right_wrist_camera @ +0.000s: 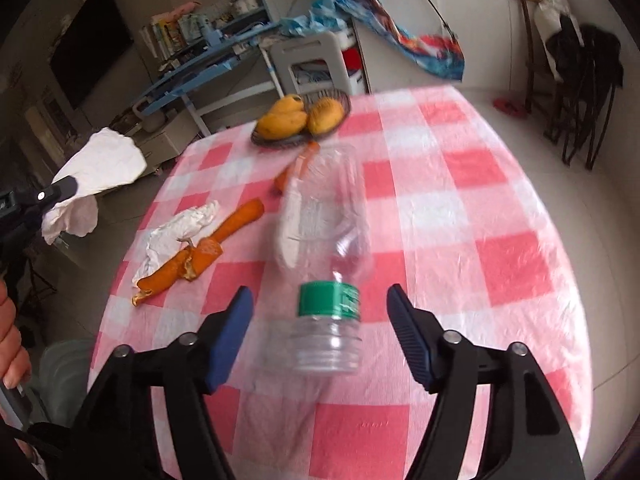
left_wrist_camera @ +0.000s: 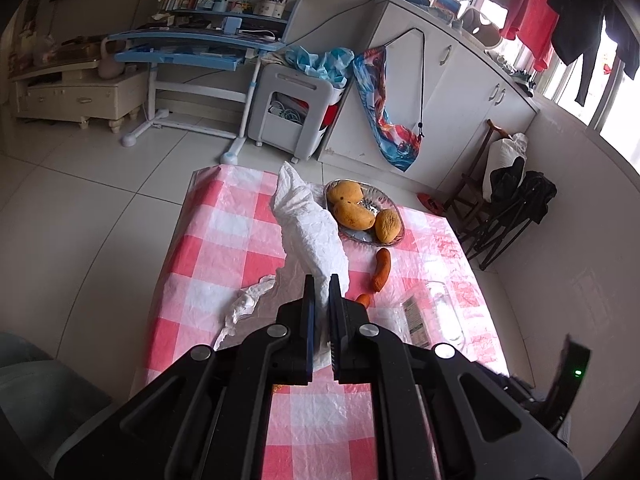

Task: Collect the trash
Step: 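Grasp an orange carrot piece with the right tool while the left holds the tissue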

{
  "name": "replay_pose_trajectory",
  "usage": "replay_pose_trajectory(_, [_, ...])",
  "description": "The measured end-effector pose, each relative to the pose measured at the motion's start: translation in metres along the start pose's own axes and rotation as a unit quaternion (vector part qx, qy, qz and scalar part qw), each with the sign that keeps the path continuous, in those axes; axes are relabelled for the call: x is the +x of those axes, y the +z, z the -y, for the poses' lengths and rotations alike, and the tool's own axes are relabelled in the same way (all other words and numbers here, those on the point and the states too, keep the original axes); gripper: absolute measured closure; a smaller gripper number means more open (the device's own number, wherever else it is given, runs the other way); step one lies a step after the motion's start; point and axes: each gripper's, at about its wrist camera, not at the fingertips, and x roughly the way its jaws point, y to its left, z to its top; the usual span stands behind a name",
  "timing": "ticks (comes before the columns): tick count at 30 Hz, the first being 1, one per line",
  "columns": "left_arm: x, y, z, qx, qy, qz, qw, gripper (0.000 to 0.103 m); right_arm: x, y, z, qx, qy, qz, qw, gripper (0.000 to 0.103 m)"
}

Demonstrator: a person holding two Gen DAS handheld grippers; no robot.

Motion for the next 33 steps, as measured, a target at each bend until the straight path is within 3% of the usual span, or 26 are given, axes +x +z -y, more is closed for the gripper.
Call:
replay_pose_trajectory(7, [0.001,-0.001,0.008,0.019,0.017,0.003,0.9997,0.097,-0.007,-0.002,-0.015,-0.050,-0.015,0.056,0.997,0.033])
replay_pose_trajectory(12, [0.000,-0.001,0.009,0.024,0.022,0.006,0.9994,0.097,-0.024,-0.005,-0.054,-0.138,0.020,0.116,0.984,0.032])
replay_pose_trajectory(16, [-0.001,0.000,0.008,0.022,0.023,0.006,0.9995,0.097,-0.009,-0.011,-0.082,-0.185,0.059,0.079,0.978,0.032])
replay_pose_trajectory(20, [-0.002,0.002,0.003,0.014,0.025,0.007,0.9996,0.097,0.026,-0.007,-0.089,-0.157,0.094,0.014,0.983,0.044])
replay_pose_trajectory(24, [-0.004,0.005,-0.002,0.005,0.027,0.011,0.9996,0.097,0.060,0.000,-0.088,-0.119,0.097,-0.029,0.988,0.051])
replay_pose_trajectory(33, [-0.002,0.008,-0.009,-0.003,0.031,0.009,0.9995,0.097,0.091,0.012,-0.082,-0.049,0.105,-0.041,0.992,0.056])
